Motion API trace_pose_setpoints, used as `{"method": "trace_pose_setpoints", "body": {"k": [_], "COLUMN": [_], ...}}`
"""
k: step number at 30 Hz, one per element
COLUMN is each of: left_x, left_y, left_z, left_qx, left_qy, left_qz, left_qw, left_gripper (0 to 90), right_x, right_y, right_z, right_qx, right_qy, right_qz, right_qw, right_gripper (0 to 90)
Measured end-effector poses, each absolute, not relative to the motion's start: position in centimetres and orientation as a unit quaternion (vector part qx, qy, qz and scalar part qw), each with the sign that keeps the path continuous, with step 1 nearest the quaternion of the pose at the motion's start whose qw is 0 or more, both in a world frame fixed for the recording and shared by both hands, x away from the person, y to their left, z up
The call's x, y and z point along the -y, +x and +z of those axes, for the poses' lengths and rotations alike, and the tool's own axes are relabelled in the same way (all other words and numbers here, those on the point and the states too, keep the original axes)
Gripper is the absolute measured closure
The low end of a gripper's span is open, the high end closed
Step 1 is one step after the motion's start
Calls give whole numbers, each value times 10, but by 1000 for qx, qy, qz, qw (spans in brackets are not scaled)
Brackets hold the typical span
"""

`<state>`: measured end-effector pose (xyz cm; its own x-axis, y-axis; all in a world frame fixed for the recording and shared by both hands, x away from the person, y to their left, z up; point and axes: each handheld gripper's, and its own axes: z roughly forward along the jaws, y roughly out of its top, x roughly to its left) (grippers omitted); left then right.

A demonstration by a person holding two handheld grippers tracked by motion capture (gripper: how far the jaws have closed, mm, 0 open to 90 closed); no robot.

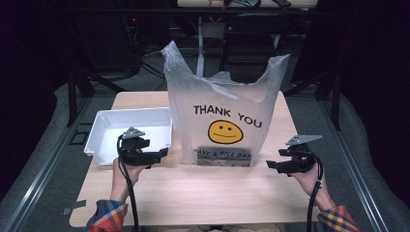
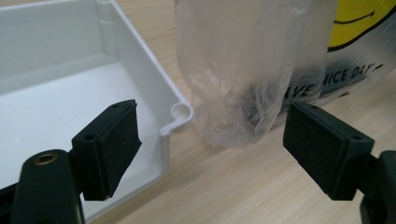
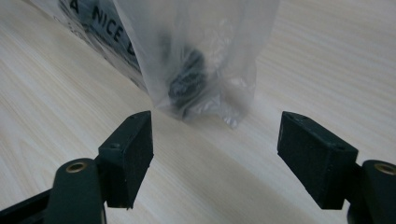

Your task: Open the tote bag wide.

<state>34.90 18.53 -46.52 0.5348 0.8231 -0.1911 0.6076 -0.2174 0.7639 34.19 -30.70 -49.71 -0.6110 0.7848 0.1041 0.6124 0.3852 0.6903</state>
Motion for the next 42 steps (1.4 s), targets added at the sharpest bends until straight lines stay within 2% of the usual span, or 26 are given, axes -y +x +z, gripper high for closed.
{"method": "trace_pose_setpoints", "body": {"k": [6,9,12,14,15,16,17,21,23,27,30,39,42], "left_x": [-170,-156,-150,-142,-138,-138,-136,-131,-129,-124,-120,-114,-114], "left_y": [358,367,371,376,378,378,379,383,386,390,392,391,390], "left_z": [-463,-461,-461,-462,-463,-463,-465,-470,-474,-483,-491,-503,-501], "left_qx": [-451,-434,-429,-422,-421,-421,-419,-417,-415,-420,-422,-419,-415], "left_qy": [779,784,784,784,783,783,786,783,781,786,794,806,806], "left_qz": [124,121,124,127,132,132,134,137,134,134,127,111,112], "left_qw": [417,426,430,436,437,437,434,441,448,433,419,403,407], "left_gripper": [206,242,294,371,411,475,475,659,755,861,882,882,815], "right_x": [297,290,283,280,278,278,276,274,273,270,269,273,276], "right_y": [345,347,348,349,350,350,350,356,359,366,372,387,390], "right_z": [-487,-481,-476,-472,-471,-471,-470,-470,-472,-475,-479,-496,-503], "right_qx": [-822,-820,-820,-821,-818,-818,-816,-810,-810,-808,-808,-807,-807], "right_qy": [407,398,387,380,380,380,380,385,384,390,398,426,433], "right_qz": [379,391,400,404,409,409,411,415,418,414,406,386,379], "right_qw": [124,126,132,134,139,139,144,149,147,153,153,136,131], "right_gripper": [267,272,316,366,427,427,498,700,771,869,898,900,900]}}
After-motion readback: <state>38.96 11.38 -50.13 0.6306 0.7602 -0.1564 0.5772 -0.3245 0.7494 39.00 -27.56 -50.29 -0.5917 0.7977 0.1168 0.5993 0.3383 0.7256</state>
